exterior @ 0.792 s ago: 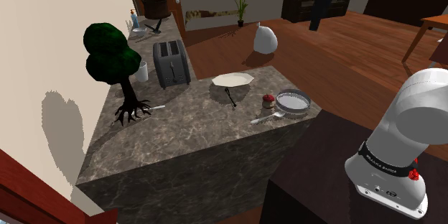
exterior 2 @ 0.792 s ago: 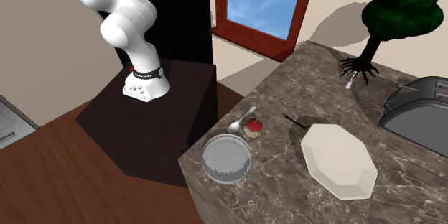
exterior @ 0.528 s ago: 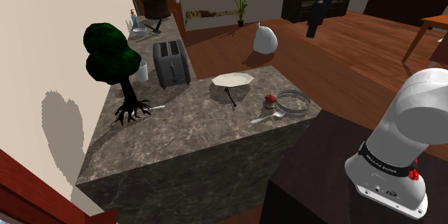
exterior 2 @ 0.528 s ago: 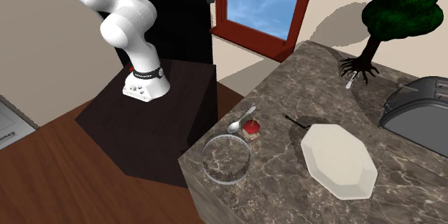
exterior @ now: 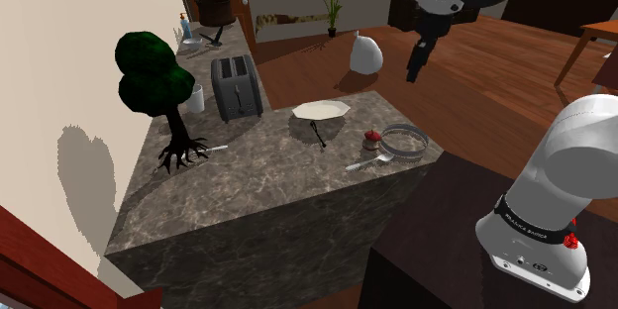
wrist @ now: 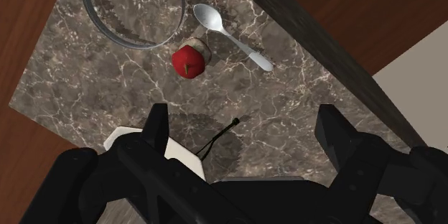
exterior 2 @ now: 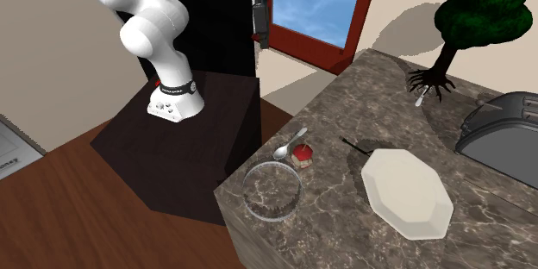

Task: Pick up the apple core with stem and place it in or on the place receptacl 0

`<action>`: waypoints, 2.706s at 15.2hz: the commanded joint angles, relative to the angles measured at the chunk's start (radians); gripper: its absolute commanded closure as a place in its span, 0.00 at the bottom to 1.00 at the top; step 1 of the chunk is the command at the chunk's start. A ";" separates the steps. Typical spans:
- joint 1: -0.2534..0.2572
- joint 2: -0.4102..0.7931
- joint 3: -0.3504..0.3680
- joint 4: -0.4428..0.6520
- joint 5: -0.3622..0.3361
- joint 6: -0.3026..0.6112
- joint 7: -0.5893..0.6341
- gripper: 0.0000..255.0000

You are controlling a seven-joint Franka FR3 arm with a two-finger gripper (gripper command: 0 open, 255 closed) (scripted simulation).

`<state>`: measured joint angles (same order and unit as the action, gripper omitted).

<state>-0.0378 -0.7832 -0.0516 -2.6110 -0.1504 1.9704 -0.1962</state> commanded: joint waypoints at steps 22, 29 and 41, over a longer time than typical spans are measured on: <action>0.069 0.903 -0.203 -0.039 0.524 1.034 -0.561 0.00; -0.123 1.078 0.026 0.058 0.779 1.124 -0.788 0.00; -0.183 1.143 0.094 0.092 0.818 1.163 -0.828 1.00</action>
<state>-0.2216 0.3587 0.0410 -2.5178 0.6676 3.1388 -1.0244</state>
